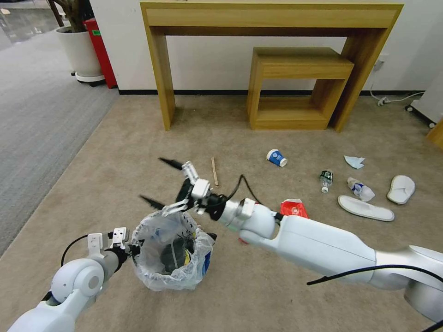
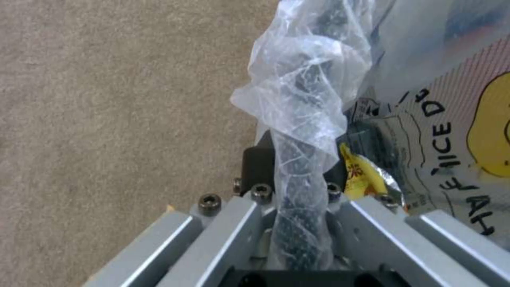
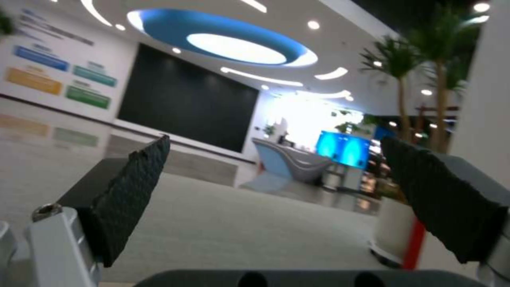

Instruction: Pick up the trash bin and place the garbage on the floor into it.

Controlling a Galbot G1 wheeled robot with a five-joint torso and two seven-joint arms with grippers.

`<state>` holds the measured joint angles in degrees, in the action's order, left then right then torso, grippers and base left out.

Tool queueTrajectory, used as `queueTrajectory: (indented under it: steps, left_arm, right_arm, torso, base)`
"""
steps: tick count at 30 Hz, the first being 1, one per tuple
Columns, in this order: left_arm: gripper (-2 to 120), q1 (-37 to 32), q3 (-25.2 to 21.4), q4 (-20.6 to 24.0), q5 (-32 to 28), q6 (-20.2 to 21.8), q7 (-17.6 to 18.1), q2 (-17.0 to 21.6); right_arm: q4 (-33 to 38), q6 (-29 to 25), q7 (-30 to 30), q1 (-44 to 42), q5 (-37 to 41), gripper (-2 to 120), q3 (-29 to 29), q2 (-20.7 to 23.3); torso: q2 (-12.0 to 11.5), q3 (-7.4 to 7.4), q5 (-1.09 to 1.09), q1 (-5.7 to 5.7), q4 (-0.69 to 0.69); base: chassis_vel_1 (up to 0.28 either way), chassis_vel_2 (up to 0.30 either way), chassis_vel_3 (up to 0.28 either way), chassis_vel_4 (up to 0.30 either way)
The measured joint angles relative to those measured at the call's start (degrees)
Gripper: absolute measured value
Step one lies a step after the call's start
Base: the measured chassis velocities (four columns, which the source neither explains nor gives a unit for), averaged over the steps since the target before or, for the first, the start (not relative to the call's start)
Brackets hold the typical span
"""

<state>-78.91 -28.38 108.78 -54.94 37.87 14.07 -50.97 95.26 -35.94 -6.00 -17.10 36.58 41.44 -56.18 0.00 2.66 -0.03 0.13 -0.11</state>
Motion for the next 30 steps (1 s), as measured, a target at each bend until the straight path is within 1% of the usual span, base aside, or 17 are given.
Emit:
queueTrajectory:
  steps: [2, 3, 5, 7, 10, 11, 15, 18, 20, 21, 22, 23, 24, 27, 28, 29, 30]
  left_arm:
    - [0, -0.4, -0.5, -0.01, -0.01, -0.06, -0.19, 0.41]
    - [0, -0.4, -0.5, -0.01, -0.01, -0.06, -0.19, 0.41]
    - [0, -0.66, -0.98, 0.03, -0.06, -0.06, -0.19, 0.83]
    - [0, -0.75, -1.2, 0.08, -0.08, -0.06, -0.19, 0.91]
    - [0, -1.24, -2.1, 0.33, -0.08, -0.06, -0.16, 0.93]
    - [0, -1.24, -2.1, 0.33, -0.08, -0.06, -0.16, 0.93]
    - [0, -1.76, -3.05, 0.61, -0.06, -0.03, -0.15, 0.91]
    - [0, -2.33, -4.48, 1.0, -0.05, -0.03, -0.19, 0.83]
    - [0, -2.46, -4.85, 1.05, -0.04, -0.06, -0.21, 0.76]
    - [0, -2.65, -5.47, 1.23, 0.03, -0.12, -0.33, 0.54]
    - [0, -2.71, -5.72, 1.33, 0.06, -0.14, -0.38, 0.45]
    - [0, -2.77, -6.09, 1.51, 0.09, -0.15, -0.42, 0.37]
    - [0, -2.77, -6.09, 1.51, 0.09, -0.15, -0.42, 0.37]
    - [0, -2.97, -7.08, 2.03, 0.08, -0.25, -0.53, 0.33]
    - [0, -2.97, -7.08, 2.03, 0.08, -0.25, -0.53, 0.33]
    - [0, -3.13, -7.69, 2.31, -0.01, -0.27, -0.6, 0.24]
    - [0, -3.25, -8.01, 2.44, -0.05, -0.31, -0.62, 0.19]
  right_arm:
    - [0.01, 0.1, 0.04, -2.29, -0.35, 100, -3.74, 1.49]
    - [0.01, 0.1, 0.04, -2.29, -0.35, 100, -3.74, 1.49]
    - [0.14, 0.11, 0.04, -4.01, -0.36, 100, -7.17, 2.99]
    - [0.18, 0.1, 0.04, -4.5, -0.37, 100, -8.09, 3.5]
    - [-0.02, 0.11, 0.04, -7.89, -1.0, 100, -12.56, 5.33]
    - [-0.02, 0.11, 0.04, -7.89, -1.0, 100, -12.56, 5.33]
    - [-0.74, 0.0, 0.11, -11.6, -2.05, 100, -16.92, 6.43]
    - [-2.06, -0.6, -0.2, -16.44, -3.41, 100, -23.74, 7.8]
    - [-2.3, -0.69, -0.28, -17.62, -3.6, 100, -25.48, 8.08]
    - [-2.53, -0.7, -0.28, -20.51, -4.15, 100, -29.68, 8.4]
    - [-2.61, -0.7, -0.27, -22.02, -4.42, 100, -31.71, 8.45]
    - [-2.64, -0.64, -0.03, -24.5, -4.85, 100, -34.96, 8.39]
    - [-2.64, -0.64, -0.03, -24.5, -4.85, 100, -34.96, 8.39]
    - [-2.68, -0.49, 0.15, -31.41, -5.96, 100, -42.99, 7.68]
    - [-2.68, -0.49, 0.15, -31.41, -5.96, 100, -42.99, 7.68]
    - [-2.8, -0.48, 0.06, -34.54, -6.47, 100, -47.22, 7.19]
    - [-2.83, -0.48, 0.01, -35.88, -6.74, 100, -49.09, 6.93]
  torso:
    - [0.0, 0.01, -0.02, 0.0, -0.01]
    - [0.0, 0.01, -0.02, 0.0, -0.01]
    - [-0.01, 0.01, 0.0, 0.0, -0.01]
    - [-0.01, 0.01, 0.0, 0.0, -0.01]
    - [0.0, 0.01, 0.02, 0.0, 0.0]
    - [0.0, 0.01, 0.02, 0.0, 0.0]
    - [-0.01, 0.01, 0.04, 0.0, 0.0]
    - [-0.01, 0.01, 0.04, 0.0, 0.02]
    - [-0.01, 0.01, 0.05, 0.0, 0.02]
    - [-0.01, 0.0, 0.04, 0.0, 0.02]
    - [-0.01, 0.0, 0.04, 0.0, 0.02]
    - [-0.01, 0.0, 0.04, 0.0, 0.02]
    - [-0.01, 0.0, 0.04, 0.0, 0.02]
    - [-0.01, 0.0, 0.06, -0.01, 0.02]
    - [-0.01, 0.0, 0.06, -0.01, 0.02]
    - [-0.01, -0.01, 0.05, -0.01, 0.01]
    - [0.0, -0.01, 0.04, -0.02, 0.0]
  base:
    - [0.0, 0.0, 0.0, 0.0]
    - [0.0, 0.0, 0.0, 0.0]
    - [0.0, 0.0, 0.0, 0.0]
    - [0.0, 0.0, 0.0, 0.0]
    - [0.0, 0.0, 0.0, 0.0]
    - [0.0, 0.0, 0.0, 0.0]
    - [0.0, 0.0, 0.0, 0.0]
    - [0.0, 0.0, 0.0, 0.0]
    - [0.0, 0.0, 0.0, 0.0]
    - [0.0, 0.0, 0.0, 0.0]
    - [0.0, 0.0, 0.0, 0.0]
    - [0.0, 0.0, 0.0, 0.0]
    - [0.0, 0.0, 0.0, 0.0]
    - [0.0, 0.0, 0.0, 0.0]
    - [0.0, 0.0, 0.0, 0.0]
    - [0.0, 0.0, 0.0, 0.0]
    - [0.0, 0.0, 0.0, 0.0]
